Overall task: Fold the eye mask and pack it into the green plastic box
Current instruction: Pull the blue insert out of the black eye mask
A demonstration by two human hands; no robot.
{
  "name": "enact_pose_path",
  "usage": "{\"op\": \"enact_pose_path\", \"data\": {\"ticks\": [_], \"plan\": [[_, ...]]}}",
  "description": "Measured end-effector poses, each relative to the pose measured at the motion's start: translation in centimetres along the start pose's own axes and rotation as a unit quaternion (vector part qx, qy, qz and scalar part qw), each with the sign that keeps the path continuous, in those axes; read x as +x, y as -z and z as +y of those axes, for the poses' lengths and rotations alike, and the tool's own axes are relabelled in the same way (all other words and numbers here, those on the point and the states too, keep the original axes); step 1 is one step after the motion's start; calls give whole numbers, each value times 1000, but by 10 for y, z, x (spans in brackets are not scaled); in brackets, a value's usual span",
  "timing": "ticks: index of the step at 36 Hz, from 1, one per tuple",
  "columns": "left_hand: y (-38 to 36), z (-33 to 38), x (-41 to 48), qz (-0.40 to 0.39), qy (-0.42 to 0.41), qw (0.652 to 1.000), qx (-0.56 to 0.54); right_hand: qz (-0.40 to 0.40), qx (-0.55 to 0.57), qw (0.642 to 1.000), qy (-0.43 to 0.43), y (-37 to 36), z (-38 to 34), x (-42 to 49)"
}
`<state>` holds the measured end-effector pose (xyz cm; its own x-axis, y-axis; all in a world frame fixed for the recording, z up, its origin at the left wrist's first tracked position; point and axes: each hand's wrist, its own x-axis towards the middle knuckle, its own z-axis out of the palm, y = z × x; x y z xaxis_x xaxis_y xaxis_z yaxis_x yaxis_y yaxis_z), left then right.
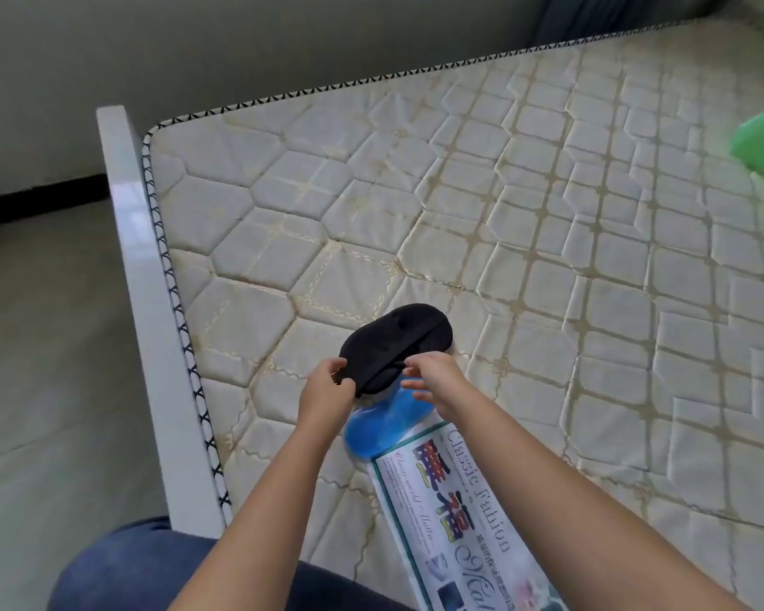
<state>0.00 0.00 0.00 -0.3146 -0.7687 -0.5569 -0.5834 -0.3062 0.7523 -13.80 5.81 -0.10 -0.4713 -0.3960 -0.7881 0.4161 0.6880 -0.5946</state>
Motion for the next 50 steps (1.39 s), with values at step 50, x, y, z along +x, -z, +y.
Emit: {"op": "enact_pose_path", "data": {"ticks": [50], "plan": [[127, -5, -115, 33, -87, 897, -432, -274, -116, 899, 320, -68, -31, -151]]}}
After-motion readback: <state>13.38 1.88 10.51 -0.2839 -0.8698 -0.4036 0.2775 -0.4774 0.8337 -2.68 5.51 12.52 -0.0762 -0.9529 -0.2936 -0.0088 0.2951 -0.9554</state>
